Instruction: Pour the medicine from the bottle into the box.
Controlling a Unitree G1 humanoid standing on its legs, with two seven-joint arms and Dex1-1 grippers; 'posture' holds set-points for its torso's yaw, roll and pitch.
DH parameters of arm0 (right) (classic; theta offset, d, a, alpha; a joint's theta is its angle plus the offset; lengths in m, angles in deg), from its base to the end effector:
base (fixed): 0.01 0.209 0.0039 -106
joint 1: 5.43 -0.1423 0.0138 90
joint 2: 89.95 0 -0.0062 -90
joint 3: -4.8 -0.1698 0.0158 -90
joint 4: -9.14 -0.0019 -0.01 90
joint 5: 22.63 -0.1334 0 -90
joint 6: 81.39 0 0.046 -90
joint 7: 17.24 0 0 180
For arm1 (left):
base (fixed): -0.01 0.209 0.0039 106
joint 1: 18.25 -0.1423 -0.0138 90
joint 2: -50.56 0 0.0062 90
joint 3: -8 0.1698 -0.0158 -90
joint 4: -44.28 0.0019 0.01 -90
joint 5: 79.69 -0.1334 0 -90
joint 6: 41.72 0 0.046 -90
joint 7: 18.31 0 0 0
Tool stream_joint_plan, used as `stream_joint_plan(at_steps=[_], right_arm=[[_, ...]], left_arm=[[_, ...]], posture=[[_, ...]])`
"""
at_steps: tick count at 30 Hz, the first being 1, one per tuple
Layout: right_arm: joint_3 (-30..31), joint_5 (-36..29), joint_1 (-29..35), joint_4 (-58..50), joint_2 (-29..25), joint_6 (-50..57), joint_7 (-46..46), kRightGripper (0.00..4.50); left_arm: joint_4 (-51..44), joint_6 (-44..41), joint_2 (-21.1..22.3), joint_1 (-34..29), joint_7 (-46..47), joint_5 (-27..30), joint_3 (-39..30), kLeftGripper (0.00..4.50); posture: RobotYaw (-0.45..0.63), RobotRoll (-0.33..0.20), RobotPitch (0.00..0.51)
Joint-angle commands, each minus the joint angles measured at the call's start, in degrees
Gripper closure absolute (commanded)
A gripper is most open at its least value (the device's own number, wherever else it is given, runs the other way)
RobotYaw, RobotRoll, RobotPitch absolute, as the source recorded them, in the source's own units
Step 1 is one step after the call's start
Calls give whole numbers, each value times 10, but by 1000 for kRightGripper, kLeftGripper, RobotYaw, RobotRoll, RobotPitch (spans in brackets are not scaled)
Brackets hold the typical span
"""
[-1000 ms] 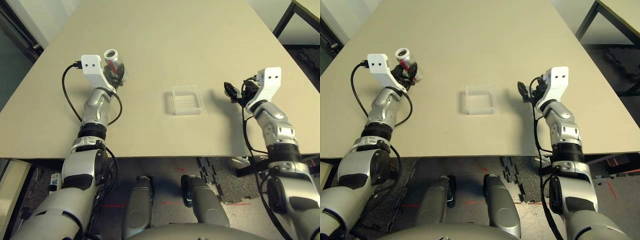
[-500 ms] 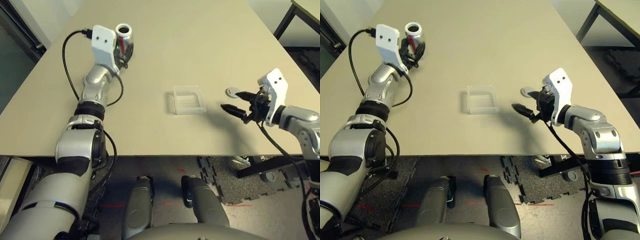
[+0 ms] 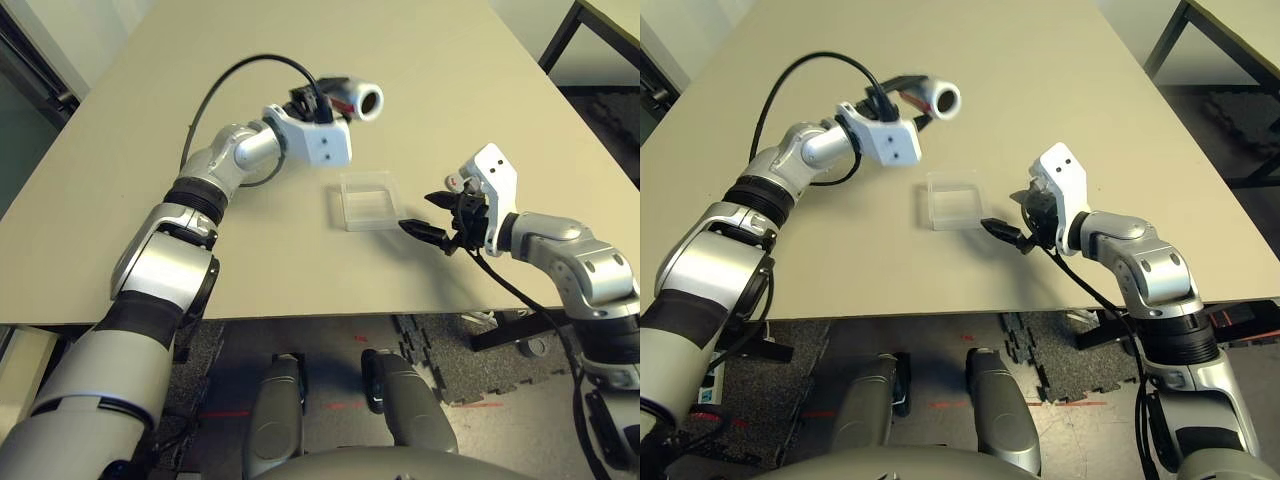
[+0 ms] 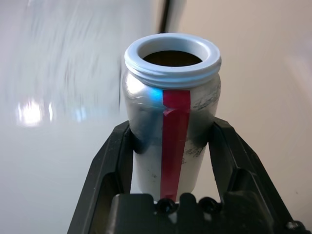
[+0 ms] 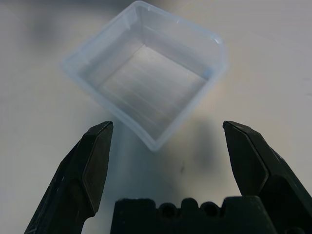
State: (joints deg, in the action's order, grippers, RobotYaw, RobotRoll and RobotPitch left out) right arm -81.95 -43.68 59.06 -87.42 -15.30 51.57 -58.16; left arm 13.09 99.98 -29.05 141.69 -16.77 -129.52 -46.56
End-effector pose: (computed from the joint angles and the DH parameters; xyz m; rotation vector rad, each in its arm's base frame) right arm 0.2576 -0.2001 0.1614 -0.1517 0.3087 0.8088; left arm 0.3347 0.1253 0.2030 1.6176 -0.8381 -0.8576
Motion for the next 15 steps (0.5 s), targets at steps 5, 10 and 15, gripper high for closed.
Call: stream_joint_plan(at_steps=[5,10,15], right_arm=[[17,13,-18,29,28,-18,1,0],[16,17,-26,45,33,-28,-2,0],[15,16,-30,53,35,-34,-2,0]], left_arm=[[-32,-28,22,47,180,-186,115,2065],[-31,-62,23,68,237,-226,136,2065],[-51,-69,30,73,250,-235,138,2065]], posture=[[9,0,168],[11,0,167],[12,0,165]])
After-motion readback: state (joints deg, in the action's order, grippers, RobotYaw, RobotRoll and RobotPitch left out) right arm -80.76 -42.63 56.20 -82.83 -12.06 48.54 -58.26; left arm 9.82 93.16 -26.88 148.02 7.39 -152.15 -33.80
